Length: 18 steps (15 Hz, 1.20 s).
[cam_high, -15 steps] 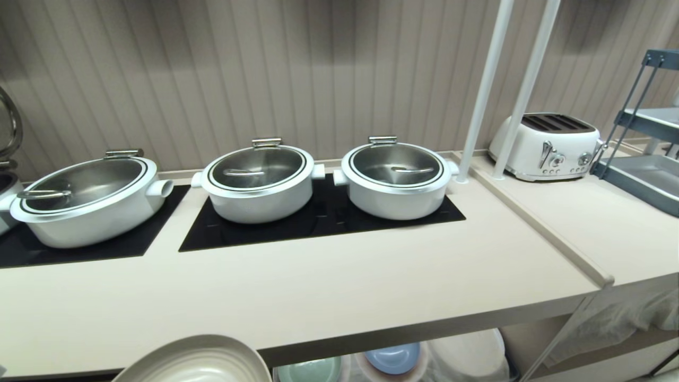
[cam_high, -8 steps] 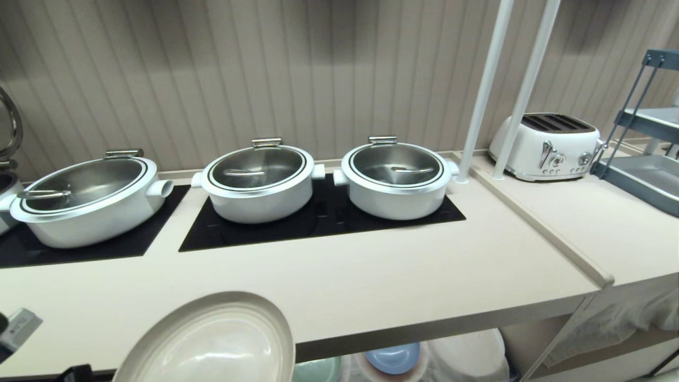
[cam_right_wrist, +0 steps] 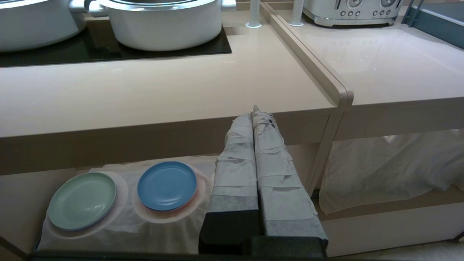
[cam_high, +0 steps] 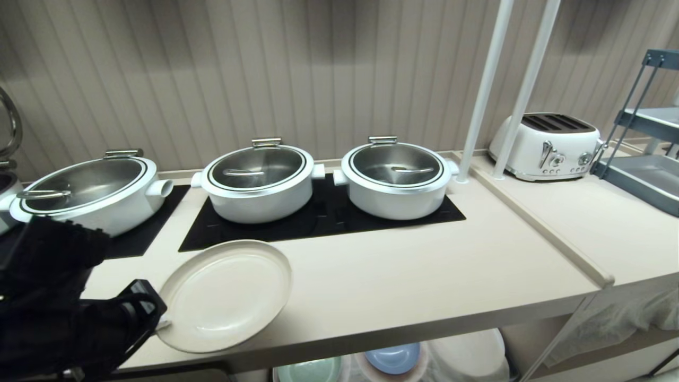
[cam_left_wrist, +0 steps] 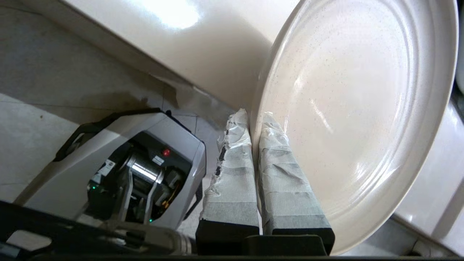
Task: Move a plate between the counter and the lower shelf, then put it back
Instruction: Put the plate
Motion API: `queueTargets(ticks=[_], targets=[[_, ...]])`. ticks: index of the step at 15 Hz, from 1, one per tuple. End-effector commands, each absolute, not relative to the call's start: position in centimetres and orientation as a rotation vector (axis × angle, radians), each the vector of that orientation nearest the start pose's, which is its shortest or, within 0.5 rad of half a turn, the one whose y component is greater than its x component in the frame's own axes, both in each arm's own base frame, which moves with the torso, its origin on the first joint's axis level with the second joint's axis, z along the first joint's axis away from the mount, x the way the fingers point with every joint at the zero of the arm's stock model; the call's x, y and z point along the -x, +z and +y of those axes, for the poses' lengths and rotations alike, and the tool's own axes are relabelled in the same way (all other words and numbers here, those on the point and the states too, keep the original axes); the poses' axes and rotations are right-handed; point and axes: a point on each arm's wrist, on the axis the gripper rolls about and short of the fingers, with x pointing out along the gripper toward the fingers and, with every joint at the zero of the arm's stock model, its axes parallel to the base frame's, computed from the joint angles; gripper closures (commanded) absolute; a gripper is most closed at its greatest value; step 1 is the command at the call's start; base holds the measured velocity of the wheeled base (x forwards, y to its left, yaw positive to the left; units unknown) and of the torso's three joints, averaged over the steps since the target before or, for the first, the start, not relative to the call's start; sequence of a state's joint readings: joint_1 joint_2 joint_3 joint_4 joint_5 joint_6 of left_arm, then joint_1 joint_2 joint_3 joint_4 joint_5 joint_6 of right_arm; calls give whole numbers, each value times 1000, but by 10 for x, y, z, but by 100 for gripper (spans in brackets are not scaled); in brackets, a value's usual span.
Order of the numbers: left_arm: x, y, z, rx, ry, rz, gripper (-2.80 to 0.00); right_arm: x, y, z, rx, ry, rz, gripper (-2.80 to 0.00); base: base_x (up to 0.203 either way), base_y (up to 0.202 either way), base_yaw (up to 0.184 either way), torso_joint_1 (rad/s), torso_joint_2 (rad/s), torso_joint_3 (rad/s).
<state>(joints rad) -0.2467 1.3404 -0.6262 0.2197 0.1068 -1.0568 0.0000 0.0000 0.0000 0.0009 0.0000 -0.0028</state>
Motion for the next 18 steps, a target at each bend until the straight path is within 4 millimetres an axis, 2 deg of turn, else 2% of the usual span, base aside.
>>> queueTargets(ticks=[1, 7, 10, 18], targets=[[-194, 135, -37, 816, 441, 929, 0, 23, 75, 0, 3, 0, 0, 0, 0, 0, 0, 0, 0, 0], [-232, 102, -26, 849, 551, 959, 0, 23, 75, 0, 3, 0, 2, 0, 0, 0, 0, 0, 0, 0], [-251, 89, -26, 855, 549, 930, 0, 23, 75, 0, 3, 0, 0, 0, 0, 0, 0, 0, 0, 0], [-277, 69, -24, 853, 576, 955, 0, 23, 75, 0, 3, 0, 1, 0, 0, 0, 0, 0, 0, 0]])
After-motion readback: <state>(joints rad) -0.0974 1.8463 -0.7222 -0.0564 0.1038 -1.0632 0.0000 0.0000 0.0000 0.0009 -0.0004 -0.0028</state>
